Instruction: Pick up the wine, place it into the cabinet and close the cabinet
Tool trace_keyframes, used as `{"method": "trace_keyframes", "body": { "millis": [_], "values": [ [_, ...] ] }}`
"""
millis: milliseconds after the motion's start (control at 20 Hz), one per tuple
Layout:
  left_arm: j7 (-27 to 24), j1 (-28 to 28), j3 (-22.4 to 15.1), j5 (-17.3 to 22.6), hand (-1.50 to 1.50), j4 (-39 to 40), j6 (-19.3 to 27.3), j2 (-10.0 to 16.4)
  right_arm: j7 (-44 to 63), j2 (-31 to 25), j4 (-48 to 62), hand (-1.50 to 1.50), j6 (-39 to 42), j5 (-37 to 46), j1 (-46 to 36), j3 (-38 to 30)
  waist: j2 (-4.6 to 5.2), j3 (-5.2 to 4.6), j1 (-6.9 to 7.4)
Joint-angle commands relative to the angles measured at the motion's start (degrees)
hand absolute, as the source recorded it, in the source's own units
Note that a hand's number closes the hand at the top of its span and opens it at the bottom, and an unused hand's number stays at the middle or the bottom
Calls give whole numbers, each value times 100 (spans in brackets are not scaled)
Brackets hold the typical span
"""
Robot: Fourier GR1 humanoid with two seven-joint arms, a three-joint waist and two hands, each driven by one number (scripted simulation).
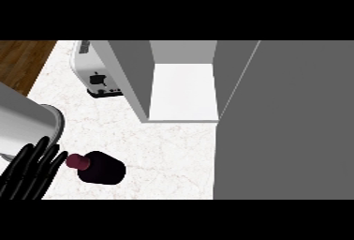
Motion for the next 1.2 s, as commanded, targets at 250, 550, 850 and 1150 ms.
{"method": "trace_keyframes", "body": {
  "millis": [250,550,850,1150],
  "values": [
    [69,-195,1009,1796,-150,456,-621,175,571,-74,-1024,-150,-163,-157,123,50,1,-2,-22],
    [402,-530,1425,2200,-150,1052,-783,398,494,-93,-946,-150,48,-544,252,-256,14,4,-17],
    [-495,-342,1370,1576,-150,2056,-1628,131,793,-165,-811,-150,35,-624,-108,-340,15,2,-2],
    [-1280,-545,1530,1036,-150,2848,-1798,-123,680,-84,-414,-150,90,-566,-380,-440,19,2,13]
  ]
}}
